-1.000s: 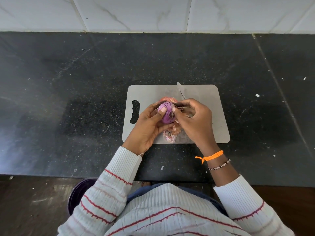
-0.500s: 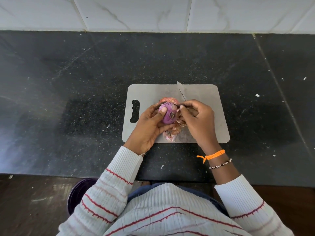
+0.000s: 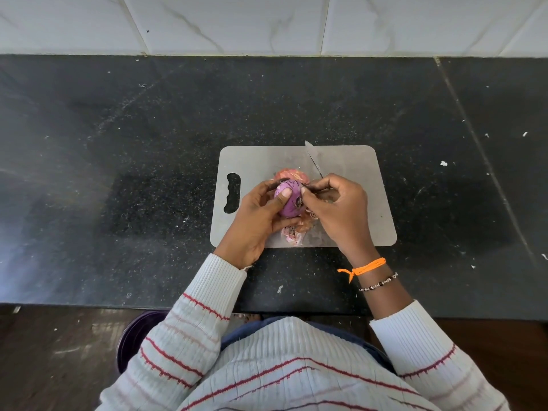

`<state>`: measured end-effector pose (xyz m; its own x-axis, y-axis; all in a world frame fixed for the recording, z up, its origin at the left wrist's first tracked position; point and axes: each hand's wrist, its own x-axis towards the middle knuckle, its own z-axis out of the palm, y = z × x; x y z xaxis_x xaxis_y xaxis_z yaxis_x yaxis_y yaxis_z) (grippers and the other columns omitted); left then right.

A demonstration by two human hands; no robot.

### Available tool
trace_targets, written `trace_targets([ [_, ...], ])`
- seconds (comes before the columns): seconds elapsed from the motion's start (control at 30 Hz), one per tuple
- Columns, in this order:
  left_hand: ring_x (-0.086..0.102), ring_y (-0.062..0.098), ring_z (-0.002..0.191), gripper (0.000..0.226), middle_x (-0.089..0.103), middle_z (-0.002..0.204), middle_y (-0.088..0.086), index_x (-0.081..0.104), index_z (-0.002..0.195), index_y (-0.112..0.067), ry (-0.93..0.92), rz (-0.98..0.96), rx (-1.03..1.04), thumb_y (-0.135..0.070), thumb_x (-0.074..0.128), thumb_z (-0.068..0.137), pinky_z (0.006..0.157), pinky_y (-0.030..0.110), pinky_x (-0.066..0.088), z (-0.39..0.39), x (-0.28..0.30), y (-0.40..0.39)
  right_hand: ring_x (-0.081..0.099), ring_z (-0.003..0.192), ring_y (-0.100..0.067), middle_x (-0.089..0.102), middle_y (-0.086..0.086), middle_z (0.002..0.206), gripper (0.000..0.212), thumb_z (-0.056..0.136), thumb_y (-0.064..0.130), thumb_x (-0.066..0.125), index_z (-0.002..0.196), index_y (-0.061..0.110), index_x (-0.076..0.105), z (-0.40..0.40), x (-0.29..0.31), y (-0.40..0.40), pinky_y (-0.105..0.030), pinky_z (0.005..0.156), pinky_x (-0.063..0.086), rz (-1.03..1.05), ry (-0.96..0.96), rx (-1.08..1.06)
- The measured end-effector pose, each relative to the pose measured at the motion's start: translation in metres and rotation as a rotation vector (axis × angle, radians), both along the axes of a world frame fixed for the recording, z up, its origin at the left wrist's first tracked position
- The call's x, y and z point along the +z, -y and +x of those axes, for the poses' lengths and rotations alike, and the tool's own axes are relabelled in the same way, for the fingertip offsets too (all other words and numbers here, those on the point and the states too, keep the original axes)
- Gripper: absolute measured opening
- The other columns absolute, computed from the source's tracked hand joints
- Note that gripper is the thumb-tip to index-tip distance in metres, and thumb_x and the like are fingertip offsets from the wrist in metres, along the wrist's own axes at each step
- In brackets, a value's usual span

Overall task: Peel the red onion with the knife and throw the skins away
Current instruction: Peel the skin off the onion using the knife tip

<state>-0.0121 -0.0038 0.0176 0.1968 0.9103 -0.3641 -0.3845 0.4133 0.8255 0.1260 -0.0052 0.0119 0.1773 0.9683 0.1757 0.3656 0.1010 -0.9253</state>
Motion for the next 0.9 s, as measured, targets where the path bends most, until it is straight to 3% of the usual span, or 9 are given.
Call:
trace_targets([
  [0.17, 0.07, 0.02, 0.08, 0.017, 0.063, 0.106, 0.012, 0.053, 0.109, -0.008, -0.007, -0.024, -0.003, -0.011, 0.049, 0.093, 0.068, 0.03, 0.06, 0.002, 0.0, 0.001, 0.068, 0.066, -0.018, 0.07, -0.007, 0.073, 0.004, 0.081, 0.008, 0.067, 0.079, 0.005, 0.068, 0.005, -0.008, -0.002, -0.042, 0.065, 0.059, -0.044, -0.018, -0.026],
  [0.27, 0.07, 0.019, 0.078, 0.016, 0.063, 0.105, 0.012, 0.053, 0.108, -0.009, -0.018, -0.025, 0.009, -0.012, 0.049, 0.093, 0.068, 0.03, 0.059, 0.003, 0.0, 0.001, 0.069, 0.072, -0.02, 0.07, -0.008, 0.077, 0.008, 0.086, 0.012, 0.063, 0.084, 0.008, 0.069, 0.007, -0.009, -0.001, -0.047, 0.067, 0.059, -0.093, -0.105, -0.015],
  [0.33, 0.07, 0.019, 0.079, 0.018, 0.062, 0.106, 0.013, 0.053, 0.109, -0.008, -0.021, -0.02, 0.016, -0.012, 0.05, 0.093, 0.069, 0.03, 0.059, 0.003, 0.0, 0.001, 0.069, 0.074, -0.017, 0.071, -0.006, 0.079, 0.011, 0.088, 0.016, 0.062, 0.087, 0.008, 0.069, 0.005, -0.005, 0.001, -0.043, 0.068, 0.059, -0.089, -0.114, -0.004],
  [0.47, 0.07, 0.02, 0.078, 0.018, 0.062, 0.104, 0.012, 0.054, 0.11, -0.008, -0.04, -0.005, 0.013, -0.012, 0.05, 0.092, 0.07, 0.031, 0.059, 0.003, 0.0, 0.001, 0.067, 0.076, -0.003, 0.07, 0.004, 0.08, 0.014, 0.081, 0.017, 0.071, 0.089, 0.006, 0.07, 0.0, 0.001, 0.004, -0.019, 0.066, 0.056, -0.035, -0.033, 0.012],
  [0.67, 0.071, 0.019, 0.076, 0.013, 0.064, 0.101, 0.011, 0.055, 0.104, -0.008, -0.035, 0.0, -0.002, -0.01, 0.05, 0.092, 0.065, 0.028, 0.06, 0.001, 0.004, 0.002, 0.066, 0.067, -0.008, 0.071, -0.005, 0.075, 0.011, 0.077, 0.013, 0.074, 0.08, 0.003, 0.071, 0.001, -0.003, 0.0, -0.022, 0.063, 0.056, 0.029, 0.027, -0.009],
  [0.77, 0.071, 0.018, 0.075, 0.014, 0.064, 0.102, 0.012, 0.055, 0.104, -0.008, -0.024, -0.022, -0.01, -0.01, 0.049, 0.092, 0.065, 0.028, 0.06, 0.0, 0.004, 0.002, 0.063, 0.064, -0.01, 0.069, -0.007, 0.073, 0.006, 0.078, 0.009, 0.072, 0.077, 0.004, 0.069, 0.001, -0.006, -0.001, -0.017, 0.06, 0.052, 0.075, 0.074, -0.006],
  [0.9, 0.071, 0.02, 0.079, 0.023, 0.063, 0.108, 0.017, 0.053, 0.113, -0.004, -0.017, -0.041, -0.021, -0.013, 0.049, 0.093, 0.067, 0.029, 0.06, 0.001, 0.003, 0.002, 0.063, 0.066, -0.008, 0.069, -0.006, 0.076, 0.005, 0.083, 0.01, 0.067, 0.082, 0.006, 0.069, 0.004, -0.007, -0.002, -0.018, 0.061, 0.052, 0.068, 0.093, -0.009],
])
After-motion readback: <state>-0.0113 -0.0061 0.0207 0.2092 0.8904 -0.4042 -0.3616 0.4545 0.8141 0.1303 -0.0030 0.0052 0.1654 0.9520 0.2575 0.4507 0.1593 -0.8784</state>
